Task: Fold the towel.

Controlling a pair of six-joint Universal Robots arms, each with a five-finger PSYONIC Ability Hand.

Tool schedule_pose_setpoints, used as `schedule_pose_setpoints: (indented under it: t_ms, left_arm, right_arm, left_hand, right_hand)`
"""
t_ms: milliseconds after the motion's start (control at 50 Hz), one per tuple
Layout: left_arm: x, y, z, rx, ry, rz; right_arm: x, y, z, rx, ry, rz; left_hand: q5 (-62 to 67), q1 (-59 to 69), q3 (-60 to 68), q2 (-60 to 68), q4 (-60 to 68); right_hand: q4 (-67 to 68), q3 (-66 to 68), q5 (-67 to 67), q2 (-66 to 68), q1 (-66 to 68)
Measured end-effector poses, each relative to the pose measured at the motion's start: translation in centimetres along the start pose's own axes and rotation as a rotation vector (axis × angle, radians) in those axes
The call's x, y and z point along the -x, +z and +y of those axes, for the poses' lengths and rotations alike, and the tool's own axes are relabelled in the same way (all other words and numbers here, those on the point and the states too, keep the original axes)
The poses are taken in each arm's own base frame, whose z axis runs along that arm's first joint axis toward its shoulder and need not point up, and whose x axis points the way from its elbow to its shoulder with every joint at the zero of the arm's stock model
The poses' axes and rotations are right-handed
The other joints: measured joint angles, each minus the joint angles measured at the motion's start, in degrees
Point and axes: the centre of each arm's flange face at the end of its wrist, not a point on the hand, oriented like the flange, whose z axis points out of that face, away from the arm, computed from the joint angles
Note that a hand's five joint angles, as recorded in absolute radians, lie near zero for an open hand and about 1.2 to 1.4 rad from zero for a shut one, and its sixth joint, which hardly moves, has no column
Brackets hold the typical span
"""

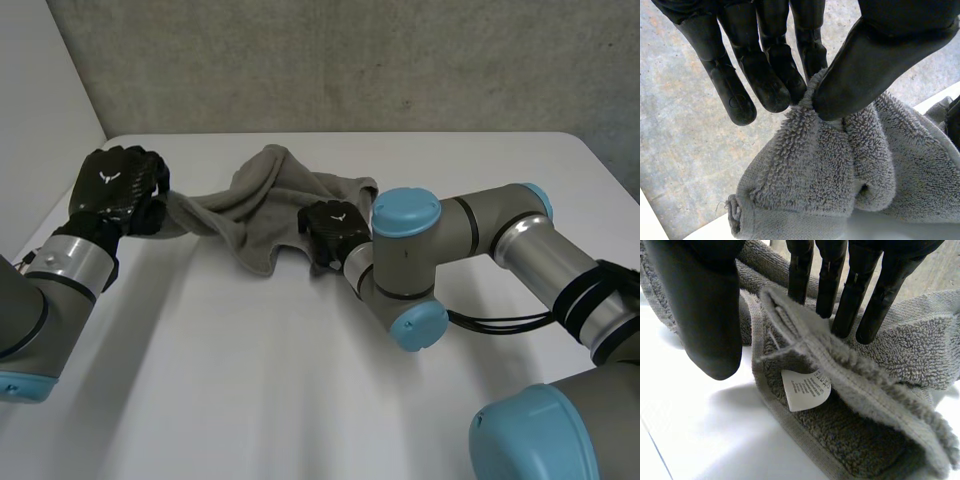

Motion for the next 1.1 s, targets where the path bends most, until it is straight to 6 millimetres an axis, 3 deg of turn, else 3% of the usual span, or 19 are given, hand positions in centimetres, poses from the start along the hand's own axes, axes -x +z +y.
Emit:
schedule_pose_setpoints:
  t_ms: [260, 360, 460, 580, 680, 760, 840, 900, 1020, 1100]
  left_arm:
    - [-0.3, -0.3, 0.4, 0.008, -0.003, 0.008]
    - [-0.4, -0.4, 0.4, 0.009, -0.003, 0.008]
    - [-0.3, -0.4, 0.4, 0.008, -0.003, 0.006]
    - [-0.2, -0.3, 0.3, 0.005, -0.003, 0.003]
    - [0.0, -0.3, 0.0, -0.004, -0.001, -0.001]
    - [0.1, -0.3, -1.2, -0.036, -0.002, -0.005]
    - [0.2, -0.5, -3.8, -0.106, -0.031, -0.005]
    - [0.2, -0.9, -6.4, -0.179, -0.077, 0.004]
    - [0.1, -2.5, -11.0, -0.288, -0.165, 0.028]
    - [-0.1, -3.2, -11.9, -0.291, -0.197, 0.038]
  right_arm:
    - [0.2, 0.8, 0.6, -0.024, 0.066, -0.005]
    - [0.4, 1.0, 0.3, -0.042, 0.088, -0.01]
    - [0.4, 0.9, -0.6, -0.061, 0.094, -0.01]
    - [0.0, -0.4, -3.2, -0.056, 0.095, 0.0]
    - [-2.6, -2.9, -7.4, -0.063, 0.095, 0.051]
    - [-5.9, -6.3, -12.3, -0.125, 0.069, 0.118]
    - [-8.4, -10.7, -16.6, -0.195, -0.02, 0.175]
    - [-9.0, -13.9, -18.5, -0.217, -0.115, 0.193]
    - [-8.4, -18.4, -19.1, -0.165, -0.296, 0.185]
    - [-7.9, -19.8, -18.2, -0.084, -0.378, 0.17]
  left_hand:
    - [0.0, 0.0, 0.0, 0.0, 0.0]
    - [0.0, 0.0, 0.0, 0.0, 0.0]
    - [0.0, 0.0, 0.0, 0.0, 0.0]
    - [0.0, 0.0, 0.0, 0.0, 0.0]
    - [0.0, 0.0, 0.0, 0.0, 0.0]
    - [0.0, 0.0, 0.0, 0.0, 0.0]
    - [0.0, 0.0, 0.0, 0.0, 0.0]
    - [0.0, 0.0, 0.0, 0.0, 0.0]
    - [0.0, 0.0, 0.0, 0.0, 0.0]
    - [0.0, 0.0, 0.28, 0.07, 0.0]
  right_hand:
    - [9.72, 10.04, 9.35, 9.99, 9.26]
    - [39.56, 39.81, 39.66, 40.24, 40.58]
    - [43.44, 42.82, 43.26, 41.8, 43.48]
    - [43.45, 42.83, 43.26, 41.8, 43.48]
    - [43.45, 42.84, 43.26, 41.8, 43.49]
    - [43.45, 42.9, 43.26, 41.8, 43.48]
    - [43.45, 43.34, 43.26, 41.8, 43.48]
    - [43.47, 43.36, 43.26, 41.8, 43.5]
    - [43.74, 43.36, 43.26, 41.8, 43.51]
    - [43.74, 43.37, 43.27, 41.8, 43.49]
